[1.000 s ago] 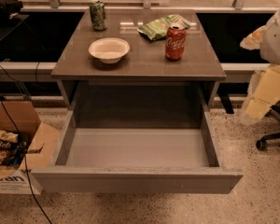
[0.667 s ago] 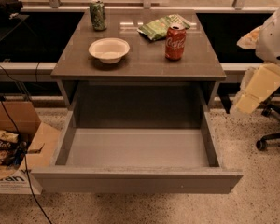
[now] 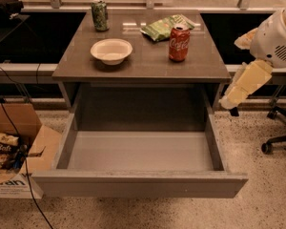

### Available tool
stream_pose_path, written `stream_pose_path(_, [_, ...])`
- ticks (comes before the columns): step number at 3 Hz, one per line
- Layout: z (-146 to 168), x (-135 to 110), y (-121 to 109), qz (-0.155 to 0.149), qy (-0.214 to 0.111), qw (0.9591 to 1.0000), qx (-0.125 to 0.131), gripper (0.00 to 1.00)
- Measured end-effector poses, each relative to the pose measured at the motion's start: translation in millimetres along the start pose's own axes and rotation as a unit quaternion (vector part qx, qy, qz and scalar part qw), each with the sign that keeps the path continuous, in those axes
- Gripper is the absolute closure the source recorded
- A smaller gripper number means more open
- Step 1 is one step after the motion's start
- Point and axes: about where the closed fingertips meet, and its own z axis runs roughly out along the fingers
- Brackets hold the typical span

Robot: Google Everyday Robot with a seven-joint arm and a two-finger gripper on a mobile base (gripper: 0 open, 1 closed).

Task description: Place coke can into top drawer

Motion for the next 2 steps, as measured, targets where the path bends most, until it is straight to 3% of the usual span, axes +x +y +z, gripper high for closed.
stream_pose_path(1, [1.7,-1.8,-0.9,0.002,-0.005,1.0,0.002,0.0])
stream_pose_path(2, [14.7,-17.9,-12.3,0.015,-0.048,0.9985,0.021,0.0])
